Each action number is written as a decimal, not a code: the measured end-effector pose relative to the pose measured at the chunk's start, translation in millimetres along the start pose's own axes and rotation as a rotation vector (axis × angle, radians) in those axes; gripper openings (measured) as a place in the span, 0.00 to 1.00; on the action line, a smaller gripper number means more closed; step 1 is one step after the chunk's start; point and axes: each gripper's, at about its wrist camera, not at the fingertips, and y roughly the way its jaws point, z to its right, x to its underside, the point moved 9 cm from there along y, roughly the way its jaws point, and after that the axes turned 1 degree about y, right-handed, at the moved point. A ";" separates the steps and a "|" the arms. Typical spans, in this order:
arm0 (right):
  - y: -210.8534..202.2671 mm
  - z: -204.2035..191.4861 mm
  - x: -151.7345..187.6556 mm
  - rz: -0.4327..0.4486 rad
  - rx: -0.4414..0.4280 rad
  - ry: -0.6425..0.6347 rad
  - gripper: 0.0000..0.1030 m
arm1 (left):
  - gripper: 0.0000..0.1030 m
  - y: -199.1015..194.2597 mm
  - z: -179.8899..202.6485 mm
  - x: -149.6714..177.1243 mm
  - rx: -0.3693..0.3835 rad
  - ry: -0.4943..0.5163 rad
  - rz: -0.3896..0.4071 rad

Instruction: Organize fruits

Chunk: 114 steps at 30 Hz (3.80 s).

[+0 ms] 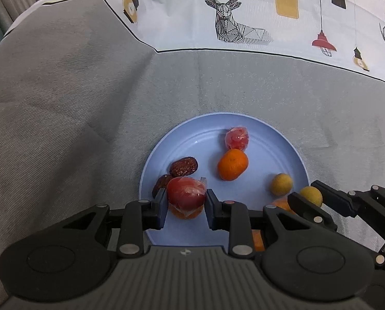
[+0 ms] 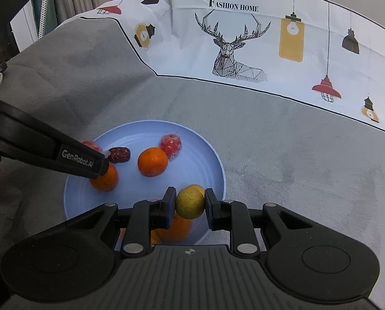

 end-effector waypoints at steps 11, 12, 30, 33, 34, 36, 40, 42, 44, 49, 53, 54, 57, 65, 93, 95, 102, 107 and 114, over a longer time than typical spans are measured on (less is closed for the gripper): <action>-6.1 -1.6 5.3 -0.016 -0.015 -0.039 0.79 | 1.00 -14.6 1.2 -4.8 -0.053 0.019 0.107; -12.8 -1.3 7.5 -0.012 -0.010 -0.049 0.83 | 1.00 -16.1 3.5 -1.8 -0.042 0.038 0.090; -137.1 1.9 45.0 0.106 0.103 0.058 0.99 | 1.00 -116.0 -6.6 79.2 -0.064 0.002 0.121; -147.1 -3.7 52.7 0.118 0.107 0.055 0.99 | 1.00 -129.1 -9.1 90.0 -0.071 -0.006 0.141; -148.7 -5.2 53.5 0.123 0.109 0.053 0.99 | 1.00 -132.4 -9.6 93.7 -0.074 -0.008 0.146; -154.6 -9.0 58.1 0.135 0.116 0.043 0.99 | 1.00 -138.3 -9.9 100.6 -0.080 -0.008 0.156; -163.5 -11.6 61.7 0.150 0.130 0.038 0.99 | 1.00 -142.4 -8.8 107.0 -0.065 -0.005 0.143; -167.6 -10.4 60.8 0.161 0.136 0.040 0.99 | 1.00 -145.4 -9.5 107.4 -0.063 -0.019 0.141; -170.7 -9.9 60.6 0.167 0.140 0.043 0.99 | 1.00 -148.6 -10.3 106.5 -0.077 -0.018 0.158; -174.2 -11.1 61.3 0.172 0.143 0.029 0.99 | 1.00 -154.6 -8.0 107.1 -0.074 -0.018 0.182; -175.1 -13.4 60.4 0.176 0.143 0.020 0.99 | 1.00 -155.1 -6.0 108.7 -0.077 -0.006 0.185; -175.1 -13.7 60.4 0.176 0.143 0.018 0.99 | 1.00 -155.2 -5.8 108.9 -0.077 -0.004 0.186; -175.1 -13.7 60.5 0.175 0.144 0.016 0.99 | 1.00 -155.2 -6.2 108.9 -0.075 -0.008 0.190; -174.1 -14.9 60.6 0.170 0.141 0.008 0.99 | 1.00 -153.5 -7.0 109.0 -0.087 -0.008 0.190; -173.2 -15.2 60.6 0.165 0.138 0.005 0.99 | 1.00 -151.7 -10.3 110.1 -0.101 -0.007 0.187; -173.1 -15.2 60.7 0.164 0.138 0.005 0.99 | 1.00 -151.7 -9.9 110.1 -0.101 -0.007 0.186; -173.1 -15.6 60.4 0.165 0.139 0.004 0.99 | 1.00 -151.3 -10.0 110.4 -0.101 -0.006 0.185; -173.2 -15.7 60.3 0.165 0.139 0.004 0.99 | 1.00 -150.9 -10.0 110.2 -0.101 -0.005 0.185; -174.3 -18.5 59.0 0.170 0.137 -0.002 0.99 | 1.00 -151.3 -9.6 110.8 -0.099 -0.001 0.186</action>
